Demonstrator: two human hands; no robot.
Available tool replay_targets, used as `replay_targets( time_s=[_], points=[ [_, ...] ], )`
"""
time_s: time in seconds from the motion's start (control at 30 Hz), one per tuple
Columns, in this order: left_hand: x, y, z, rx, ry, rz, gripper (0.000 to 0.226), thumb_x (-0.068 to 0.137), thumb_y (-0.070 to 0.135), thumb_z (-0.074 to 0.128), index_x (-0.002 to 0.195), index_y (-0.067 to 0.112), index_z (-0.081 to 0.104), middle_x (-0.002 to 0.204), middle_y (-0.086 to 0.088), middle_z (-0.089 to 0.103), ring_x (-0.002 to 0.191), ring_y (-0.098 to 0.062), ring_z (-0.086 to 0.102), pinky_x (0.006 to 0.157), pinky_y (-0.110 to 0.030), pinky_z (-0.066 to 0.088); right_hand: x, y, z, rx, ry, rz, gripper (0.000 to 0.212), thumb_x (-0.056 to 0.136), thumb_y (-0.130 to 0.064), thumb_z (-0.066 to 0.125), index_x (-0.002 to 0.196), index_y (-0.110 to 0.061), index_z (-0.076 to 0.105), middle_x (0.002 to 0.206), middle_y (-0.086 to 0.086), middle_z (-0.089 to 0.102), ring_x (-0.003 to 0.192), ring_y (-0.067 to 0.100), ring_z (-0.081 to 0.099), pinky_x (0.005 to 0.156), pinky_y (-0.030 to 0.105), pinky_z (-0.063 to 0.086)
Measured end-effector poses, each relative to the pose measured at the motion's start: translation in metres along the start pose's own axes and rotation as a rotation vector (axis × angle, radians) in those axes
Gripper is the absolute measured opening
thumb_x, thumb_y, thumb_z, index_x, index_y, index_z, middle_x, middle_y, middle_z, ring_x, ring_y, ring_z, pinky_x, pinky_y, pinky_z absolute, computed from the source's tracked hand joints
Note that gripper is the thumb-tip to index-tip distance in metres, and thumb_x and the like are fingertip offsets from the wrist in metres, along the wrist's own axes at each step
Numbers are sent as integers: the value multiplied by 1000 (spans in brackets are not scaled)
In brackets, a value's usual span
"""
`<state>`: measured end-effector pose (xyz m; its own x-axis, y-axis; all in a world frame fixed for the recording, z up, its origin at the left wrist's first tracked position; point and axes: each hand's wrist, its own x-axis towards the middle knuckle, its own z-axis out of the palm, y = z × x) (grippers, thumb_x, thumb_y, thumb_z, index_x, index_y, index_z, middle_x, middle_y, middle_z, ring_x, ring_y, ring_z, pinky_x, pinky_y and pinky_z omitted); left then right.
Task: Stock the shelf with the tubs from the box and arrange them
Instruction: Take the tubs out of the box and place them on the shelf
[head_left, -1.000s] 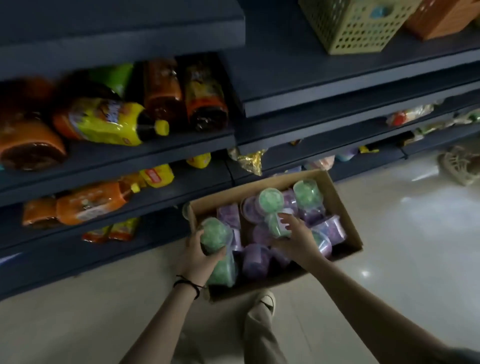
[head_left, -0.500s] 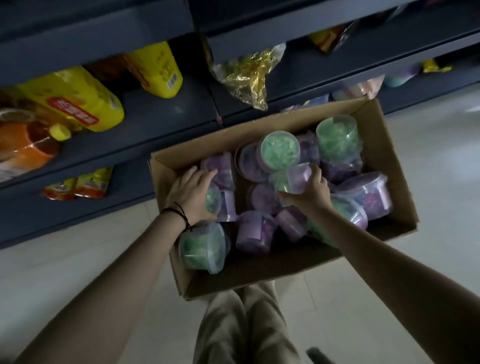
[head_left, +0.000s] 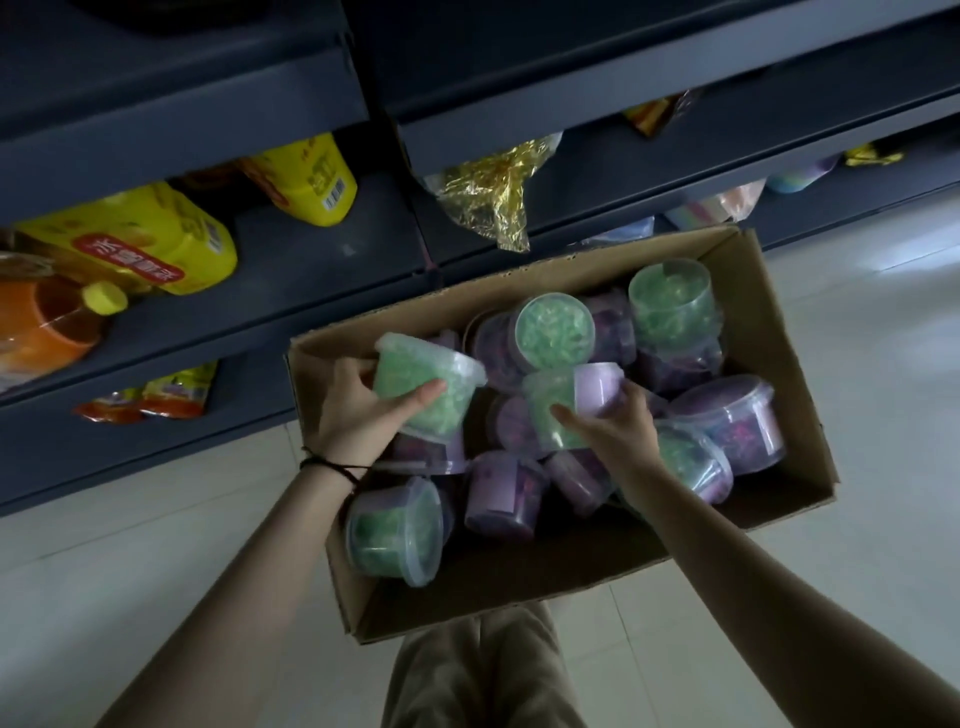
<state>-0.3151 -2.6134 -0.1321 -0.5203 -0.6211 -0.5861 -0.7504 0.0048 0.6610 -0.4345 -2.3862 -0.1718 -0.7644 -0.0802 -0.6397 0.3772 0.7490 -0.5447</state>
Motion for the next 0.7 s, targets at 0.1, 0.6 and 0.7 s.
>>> replay_targets(
  time_s=[0.1,0.6,0.7],
  points=[
    [-28,7,18,-533,-163,-157,66,51,61,82,99,21,64,98,-1,73,89,-13,70,83,-38,56,-21,-7,-7,366,-95,-12,82,53,-47,87,122,-13,57,110,6,70,100,21,68,91,47,54],
    [-168,121,-109,-788,-69,298,96,36,55,91,116,15,58,112,-10,69,106,-27,65,90,-43,53,-194,-160,-111,591,-299,-419,89,49,-46,88,124,-30,44,125,2,60,112,18,63,93,44,54],
    [-204,151,-169,-787,-49,442,99,41,50,92,126,15,54,119,-9,67,112,-26,62,92,-43,51,-242,-211,-117,611,-308,-578,95,47,-44,87,130,-29,41,127,-3,58,112,10,62,87,29,55]
  ],
)
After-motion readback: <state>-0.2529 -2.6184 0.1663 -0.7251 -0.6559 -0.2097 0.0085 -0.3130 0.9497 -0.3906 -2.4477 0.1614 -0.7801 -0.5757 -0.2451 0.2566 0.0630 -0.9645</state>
